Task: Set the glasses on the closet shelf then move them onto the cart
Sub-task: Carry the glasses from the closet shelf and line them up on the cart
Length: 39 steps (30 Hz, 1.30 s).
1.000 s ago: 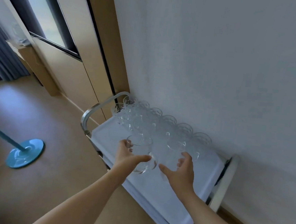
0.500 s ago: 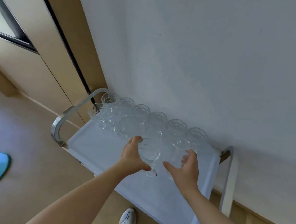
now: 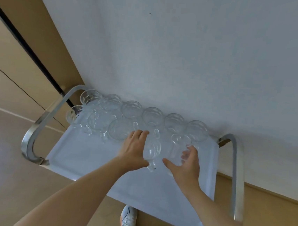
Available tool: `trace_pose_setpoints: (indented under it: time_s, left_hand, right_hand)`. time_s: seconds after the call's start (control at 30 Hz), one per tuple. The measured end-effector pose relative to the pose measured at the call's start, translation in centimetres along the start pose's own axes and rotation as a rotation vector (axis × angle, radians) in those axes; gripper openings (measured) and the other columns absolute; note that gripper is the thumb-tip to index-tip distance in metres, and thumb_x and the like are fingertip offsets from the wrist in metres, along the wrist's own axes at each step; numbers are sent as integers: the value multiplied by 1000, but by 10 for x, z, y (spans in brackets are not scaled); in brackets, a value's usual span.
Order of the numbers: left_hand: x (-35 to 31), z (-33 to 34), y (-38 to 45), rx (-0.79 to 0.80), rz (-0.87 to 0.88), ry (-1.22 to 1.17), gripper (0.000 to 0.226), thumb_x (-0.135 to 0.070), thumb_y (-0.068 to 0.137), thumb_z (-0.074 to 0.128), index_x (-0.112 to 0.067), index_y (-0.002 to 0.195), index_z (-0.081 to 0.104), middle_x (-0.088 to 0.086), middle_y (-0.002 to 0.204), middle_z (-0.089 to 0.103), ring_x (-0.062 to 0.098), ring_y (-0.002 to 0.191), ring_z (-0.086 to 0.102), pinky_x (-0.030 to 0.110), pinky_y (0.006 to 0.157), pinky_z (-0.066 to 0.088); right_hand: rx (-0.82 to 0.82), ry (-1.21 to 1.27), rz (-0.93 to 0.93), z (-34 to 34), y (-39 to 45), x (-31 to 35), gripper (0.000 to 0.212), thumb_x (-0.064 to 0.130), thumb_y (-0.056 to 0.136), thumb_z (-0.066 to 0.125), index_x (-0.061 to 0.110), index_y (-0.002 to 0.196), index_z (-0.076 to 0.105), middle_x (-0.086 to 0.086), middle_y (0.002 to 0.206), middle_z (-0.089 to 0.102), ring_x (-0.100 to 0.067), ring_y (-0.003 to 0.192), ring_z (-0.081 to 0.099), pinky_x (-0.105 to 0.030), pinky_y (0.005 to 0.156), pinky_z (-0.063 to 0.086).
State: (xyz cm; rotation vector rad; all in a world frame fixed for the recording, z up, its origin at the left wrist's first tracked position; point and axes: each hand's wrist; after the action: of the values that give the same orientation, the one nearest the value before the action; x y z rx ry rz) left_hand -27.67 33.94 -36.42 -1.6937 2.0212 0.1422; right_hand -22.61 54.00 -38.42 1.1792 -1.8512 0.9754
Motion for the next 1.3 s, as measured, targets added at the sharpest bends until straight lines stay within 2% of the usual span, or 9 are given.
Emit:
trace_pose_setpoints:
  time_s: [0.1, 0.3, 0.47, 0.6, 0.7, 1.0, 1.17, 1.3]
  left_hand:
    - [7, 1, 8, -46, 6, 58, 109, -43, 61, 85, -18, 151, 29, 0, 144, 41, 23, 134, 35, 31, 114, 31]
    - [19, 9, 25, -79, -10, 93, 111, -49, 62, 84, -16, 151, 28, 0, 144, 42, 24, 136, 29, 31, 116, 26]
    - [26, 9, 34, -112, -36, 85, 112, -55, 60, 86, -15, 149, 32, 0, 141, 45, 25, 135, 29, 33, 117, 28]
    - [33, 7, 39, -115, -11, 156, 113, -58, 61, 86, -19, 151, 31, -1, 149, 44, 27, 142, 27, 44, 125, 10]
    - [38, 9, 39, -105, 22, 197, 111, -59, 65, 84, -23, 154, 28, -5, 154, 40, 26, 145, 24, 48, 126, 1]
    - [45, 19, 41, -103, 22, 222, 121, -74, 68, 74, -17, 158, 16, 2, 160, 27, 29, 150, 15, 53, 125, 0]
    - [43, 18, 33, -55, 24, 238, 120, -67, 77, 71, -16, 160, 1, 4, 167, 12, 28, 155, 1, 55, 125, -2]
    - [43, 10, 28, -57, 41, 245, 111, -59, 81, 73, -17, 161, 8, 2, 165, 22, 27, 155, 6, 57, 125, 1]
  right_hand:
    - [-8, 5, 25, 6, -1, 3, 92, 40, 64, 94, 27, 137, 39, 3, 124, 50, -17, 112, 54, -34, 99, 48]
    - [-37, -12, 59, 16, -4, 3, 92, 41, 64, 93, 28, 136, 38, 3, 123, 50, -15, 112, 54, -32, 97, 48]
    - [-55, 2, 77, 22, -8, 5, 90, 41, 64, 93, 30, 134, 38, 3, 123, 50, -14, 112, 53, -29, 95, 46]
    - [-82, -4, 91, 28, -11, 6, 90, 41, 65, 93, 30, 135, 38, 3, 123, 50, -15, 112, 54, -26, 92, 44]
    - [-106, 0, 110, 33, -13, 7, 90, 41, 65, 93, 32, 135, 38, 4, 123, 51, -13, 111, 54, -24, 91, 44]
    - [-153, -26, 148, 46, -30, 8, 95, 42, 65, 93, 27, 140, 37, 5, 124, 50, -12, 111, 54, -23, 91, 44]
    - [-158, -13, 135, 49, -41, 15, 92, 41, 65, 93, 28, 138, 38, 5, 124, 50, -12, 111, 54, -19, 89, 43]
    - [-154, -2, 113, 47, -52, 17, 91, 42, 65, 93, 31, 136, 37, 6, 123, 50, -11, 111, 54, -16, 85, 41]
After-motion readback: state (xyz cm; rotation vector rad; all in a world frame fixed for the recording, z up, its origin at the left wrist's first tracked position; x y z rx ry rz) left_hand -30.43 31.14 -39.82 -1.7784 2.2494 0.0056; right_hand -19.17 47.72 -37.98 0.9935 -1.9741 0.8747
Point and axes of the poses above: each hand's wrist, its own y-axis towards the middle knuckle, its own z-axis out of the palm, x = y × z
